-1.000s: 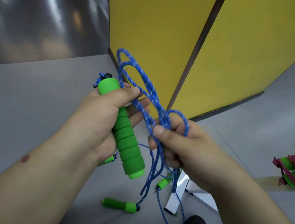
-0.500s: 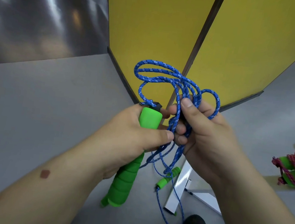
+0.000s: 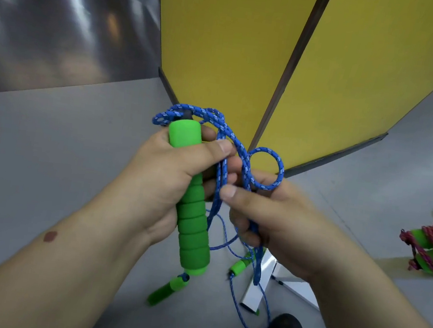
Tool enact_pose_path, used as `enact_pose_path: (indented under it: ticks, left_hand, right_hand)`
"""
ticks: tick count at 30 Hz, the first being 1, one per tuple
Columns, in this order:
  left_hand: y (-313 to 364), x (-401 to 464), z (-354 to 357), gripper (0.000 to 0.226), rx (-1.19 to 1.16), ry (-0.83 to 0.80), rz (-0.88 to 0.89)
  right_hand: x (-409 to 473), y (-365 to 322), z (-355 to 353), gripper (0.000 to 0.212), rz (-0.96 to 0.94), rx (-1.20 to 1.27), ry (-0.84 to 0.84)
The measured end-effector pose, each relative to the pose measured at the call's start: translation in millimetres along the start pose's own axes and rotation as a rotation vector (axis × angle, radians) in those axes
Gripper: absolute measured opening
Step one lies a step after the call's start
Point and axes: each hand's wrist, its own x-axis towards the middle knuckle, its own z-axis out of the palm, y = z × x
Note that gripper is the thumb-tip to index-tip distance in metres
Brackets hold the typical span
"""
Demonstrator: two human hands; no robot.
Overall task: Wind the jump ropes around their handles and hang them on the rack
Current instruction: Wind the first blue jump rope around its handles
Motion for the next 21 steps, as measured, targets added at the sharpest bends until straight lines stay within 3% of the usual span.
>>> enact_pose_path:
  ticks: [4, 7, 10, 14, 18, 21]
  left_hand:
    - [1, 3, -6, 0.019, 0.076, 0.034, 0.071]
    - [-1, 7, -10, 0.014, 0.086, 0.076, 0.092]
    - [-6, 4, -10, 0.019, 0.134, -0.009, -0.001]
    - [-20, -1, -5, 0.045, 0.373, -0.15, -0.062]
    - [-22, -4, 2, 0.028, 0.354, -0.127, -0.004]
    - [-15, -2, 4, 0.024, 0.231, -0.038, 0.022]
  right_hand:
    - [0, -1, 0, 0.01, 0.033, -0.088, 0.01]
    - [2, -2, 1, 0.01, -0.02, 0.006, 0.071]
    - [4, -3, 0, 0.008, -0.139, 0.151, 0.18]
    - [3, -9, -3, 0.019, -0.18, 0.157, 0.303]
    - [4, -6, -6, 0.022, -0.159, 0.175, 0.342]
    - [3, -2, -6, 0.019, -0.051, 0.184, 0.24]
